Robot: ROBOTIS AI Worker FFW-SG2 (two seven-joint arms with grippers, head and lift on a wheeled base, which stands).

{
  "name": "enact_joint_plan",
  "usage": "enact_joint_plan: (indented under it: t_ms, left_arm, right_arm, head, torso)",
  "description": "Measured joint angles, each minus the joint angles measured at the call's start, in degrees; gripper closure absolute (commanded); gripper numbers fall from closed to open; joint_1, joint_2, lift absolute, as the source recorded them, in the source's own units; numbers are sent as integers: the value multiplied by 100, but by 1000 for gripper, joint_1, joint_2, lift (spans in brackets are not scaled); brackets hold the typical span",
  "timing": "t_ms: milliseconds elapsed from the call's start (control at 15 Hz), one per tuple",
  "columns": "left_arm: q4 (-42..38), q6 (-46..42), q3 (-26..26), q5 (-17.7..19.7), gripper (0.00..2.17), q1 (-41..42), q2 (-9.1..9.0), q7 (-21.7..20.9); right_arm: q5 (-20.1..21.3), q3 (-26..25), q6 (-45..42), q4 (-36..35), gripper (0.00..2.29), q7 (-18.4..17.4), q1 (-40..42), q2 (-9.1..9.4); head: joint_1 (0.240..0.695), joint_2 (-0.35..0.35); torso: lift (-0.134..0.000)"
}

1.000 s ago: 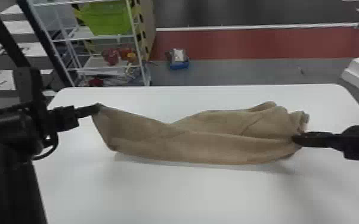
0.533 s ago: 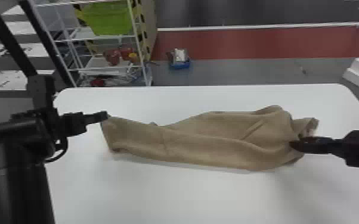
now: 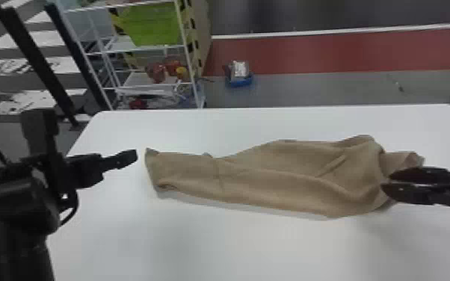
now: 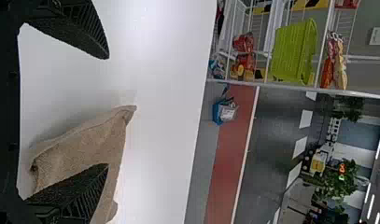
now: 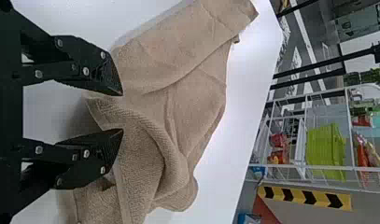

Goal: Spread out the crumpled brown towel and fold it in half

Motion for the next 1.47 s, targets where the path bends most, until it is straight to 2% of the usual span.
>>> enact_joint_plan:
  t_ms: [333,533,667,800,933,1200,1267,1400,1467]
  left_arm:
    - [-448,-117,73,383,29,627,-26,22]
    - [-657,-218,79,850,29,1032,-27,70]
    - [-683,-452,82,1008,29,1204,-27,116]
    - [-686,-684,78,1168,29,1393,-27,211]
    - [-686,-797,64,1275,29,1511,-27,298]
    - [-662,-833,35,1291,29,1537,-27,420]
    - [-654,-840,27,1288,29,1538,-27,429]
    - [-639,-850,-3,1285,29,1552,-27,435]
    - [-640,-863,-10,1285,29,1570,-27,433]
  right_arm:
    - [68,-310,-822,-485,113,0,213,-14]
    - [326,-589,-2571,39,113,0,-190,-79]
    - [669,-625,-3860,767,110,0,-674,-277]
    - [1213,-563,-4876,1393,110,0,-1062,-510]
    - [1597,-469,-5510,1703,120,0,-1179,-751]
    - [1858,-373,-6256,2455,282,0,-1393,-1197]
    - [1954,-353,-6435,2764,286,0,-1533,-1239]
    - [2095,-290,-6644,3380,475,0,-1864,-1253]
    - [2134,-226,-6658,3556,475,0,-1976,-1242]
  head:
    - [695,140]
    - [695,91]
    - [695,70]
    - [695,44]
    - [695,29]
    - [695,-6]
    - [695,-12]
    - [695,-20]
    - [695,-19]
  torso:
    - [-134]
    - [-134]
    - [-134]
    - [-134]
    - [-134]
    - [-134]
    - [-134]
    - [-134]
    - [-134]
